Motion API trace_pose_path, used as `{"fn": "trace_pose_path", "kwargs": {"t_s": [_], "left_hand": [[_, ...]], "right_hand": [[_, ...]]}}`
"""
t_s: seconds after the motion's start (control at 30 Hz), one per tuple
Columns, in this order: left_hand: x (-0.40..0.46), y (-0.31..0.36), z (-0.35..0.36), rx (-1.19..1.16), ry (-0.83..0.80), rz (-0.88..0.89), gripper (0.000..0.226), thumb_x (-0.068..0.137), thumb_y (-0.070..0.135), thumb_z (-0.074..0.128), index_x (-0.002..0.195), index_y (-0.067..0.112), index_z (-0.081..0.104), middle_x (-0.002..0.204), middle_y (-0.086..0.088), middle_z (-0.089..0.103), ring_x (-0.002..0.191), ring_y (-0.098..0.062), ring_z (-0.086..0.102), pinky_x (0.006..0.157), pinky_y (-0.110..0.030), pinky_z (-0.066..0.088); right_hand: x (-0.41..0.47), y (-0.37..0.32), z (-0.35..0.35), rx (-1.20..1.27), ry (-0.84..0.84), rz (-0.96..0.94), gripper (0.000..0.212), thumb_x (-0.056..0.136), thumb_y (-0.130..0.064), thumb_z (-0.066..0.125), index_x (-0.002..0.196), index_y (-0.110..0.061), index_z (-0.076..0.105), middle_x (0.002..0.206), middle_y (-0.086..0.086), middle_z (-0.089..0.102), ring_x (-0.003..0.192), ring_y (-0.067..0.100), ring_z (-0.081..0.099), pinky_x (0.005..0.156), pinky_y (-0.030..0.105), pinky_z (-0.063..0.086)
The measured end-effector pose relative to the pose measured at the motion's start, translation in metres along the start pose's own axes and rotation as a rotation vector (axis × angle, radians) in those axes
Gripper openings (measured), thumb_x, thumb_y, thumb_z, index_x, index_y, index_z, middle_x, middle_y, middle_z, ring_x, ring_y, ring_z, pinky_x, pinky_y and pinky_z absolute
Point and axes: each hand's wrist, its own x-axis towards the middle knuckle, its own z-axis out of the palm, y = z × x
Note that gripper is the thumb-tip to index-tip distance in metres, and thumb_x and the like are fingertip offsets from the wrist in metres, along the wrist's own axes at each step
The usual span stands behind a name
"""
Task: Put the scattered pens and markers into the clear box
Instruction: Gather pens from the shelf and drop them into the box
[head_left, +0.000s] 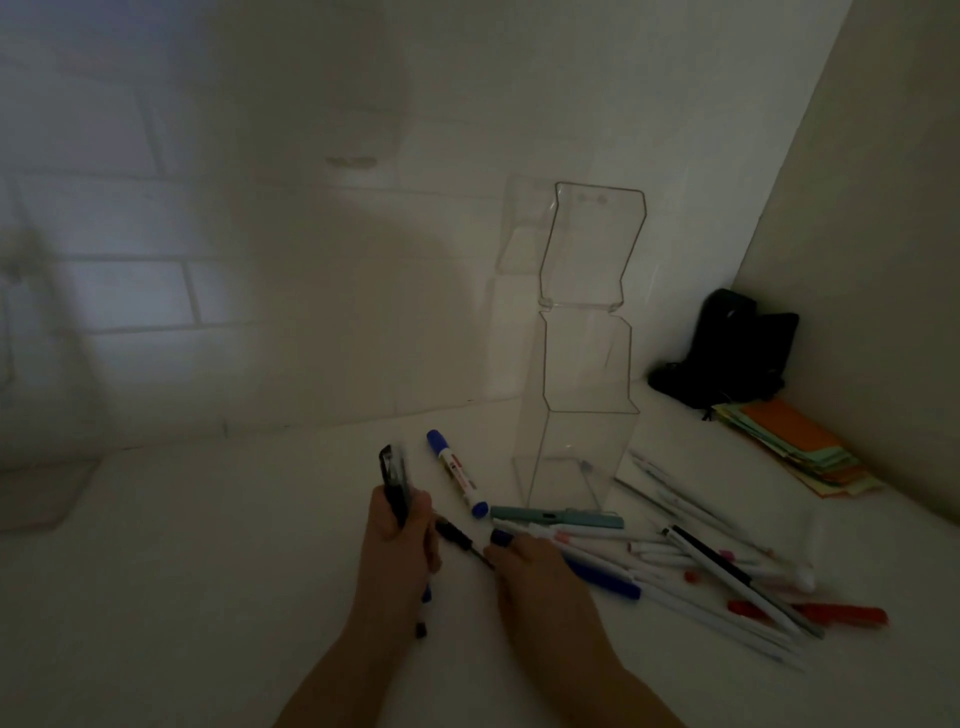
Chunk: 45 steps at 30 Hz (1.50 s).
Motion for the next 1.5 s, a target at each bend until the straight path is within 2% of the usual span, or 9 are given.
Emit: {"fn": "trace_pose_path", "kwargs": {"t_s": [0.33,0.43,0.53,0.63,0.77,0.9,1.07,1.37,1.5], "left_hand": [[-0.016,0.020,0.029,0.156,-0.152,0.063,0.010,0.084,0.024,0.057,0.093,0.019,0.059,0.071,-0.002,0.054,0.059,-0.011,0.044,0.060,-0.036,0.051],[-0.014,0.050,0.050,-0.008,-0.222,0.228,0.014,0.090,0.015,0.047,0.082,0.022,0.056,0.066,0.000,0.051,0.050,0.001,0.047,0.052,-0.009,0.043],[-0.001,0.092,0.072,-0.090,-0.321,0.401,0.014,0.092,0.015,0.041,0.087,0.025,0.051,0.072,0.003,0.047,0.057,0.006,0.047,0.058,-0.002,0.040],[0.019,0.124,0.099,-0.104,-0.483,0.478,0.016,0.092,0.018,0.042,0.089,0.031,0.049,0.073,0.010,0.053,0.074,-0.006,0.049,0.062,-0.016,0.043],[0.040,0.122,0.136,0.033,-0.594,0.461,0.020,0.091,0.015,0.045,0.084,0.033,0.050,0.077,0.012,0.062,0.077,-0.008,0.054,0.066,-0.026,0.039],[0.052,0.103,0.151,0.136,-0.605,0.386,0.020,0.088,0.007,0.048,0.079,0.024,0.050,0.082,0.003,0.055,0.065,0.005,0.051,0.066,-0.020,0.037],[0.065,0.112,0.163,0.163,-0.559,0.329,0.020,0.087,0.004,0.051,0.075,0.021,0.048,0.076,0.004,0.053,0.070,-0.005,0.048,0.065,-0.023,0.036],[0.081,0.115,0.172,0.097,-0.634,0.166,0.029,0.085,0.001,0.054,0.068,0.024,0.050,0.080,0.005,0.052,0.079,-0.012,0.045,0.063,-0.025,0.034],[0.082,0.112,0.167,0.073,-0.615,0.290,0.027,0.084,0.000,0.055,0.069,0.023,0.051,0.076,0.003,0.053,0.069,-0.007,0.049,0.059,-0.019,0.039]], "right_hand": [[-0.010,0.006,-0.011,0.744,0.245,0.052,0.039,0.088,-0.009,0.052,0.090,-0.048,0.050,0.093,-0.015,0.060,0.084,-0.003,0.058,0.069,-0.001,0.041],[-0.010,0.019,-0.027,0.784,0.363,0.056,0.031,0.085,-0.012,0.058,0.083,-0.042,0.054,0.090,-0.013,0.063,0.084,-0.009,0.057,0.068,0.003,0.044],[-0.006,0.055,-0.041,0.585,0.487,0.114,0.023,0.085,-0.012,0.056,0.080,-0.034,0.055,0.085,-0.003,0.060,0.076,0.002,0.055,0.063,0.008,0.041],[-0.005,0.086,-0.048,0.327,0.335,0.128,0.009,0.086,-0.020,0.054,0.091,-0.027,0.057,0.089,-0.003,0.051,0.082,0.006,0.049,0.072,0.016,0.036],[0.000,0.092,-0.043,0.067,0.094,-0.008,0.029,0.090,-0.028,0.048,0.118,-0.021,0.055,0.100,-0.007,0.052,0.109,0.017,0.045,0.083,0.013,0.034],[0.004,0.084,-0.039,-0.031,0.022,-0.064,0.039,0.089,-0.038,0.046,0.124,-0.020,0.051,0.123,0.006,0.052,0.114,0.025,0.045,0.094,0.035,0.040],[0.011,0.071,-0.040,-0.279,-0.109,-0.116,0.036,0.089,-0.016,0.044,0.123,-0.004,0.044,0.127,0.020,0.045,0.113,0.034,0.043,0.094,0.042,0.039],[0.009,0.075,-0.045,-0.291,-0.142,-0.313,0.028,0.092,-0.009,0.036,0.118,-0.001,0.042,0.126,0.024,0.046,0.113,0.037,0.043,0.094,0.045,0.036],[0.004,0.085,-0.043,-0.203,-0.074,-0.364,0.029,0.091,-0.011,0.038,0.119,-0.008,0.044,0.125,0.018,0.050,0.114,0.033,0.044,0.097,0.042,0.034]]}}
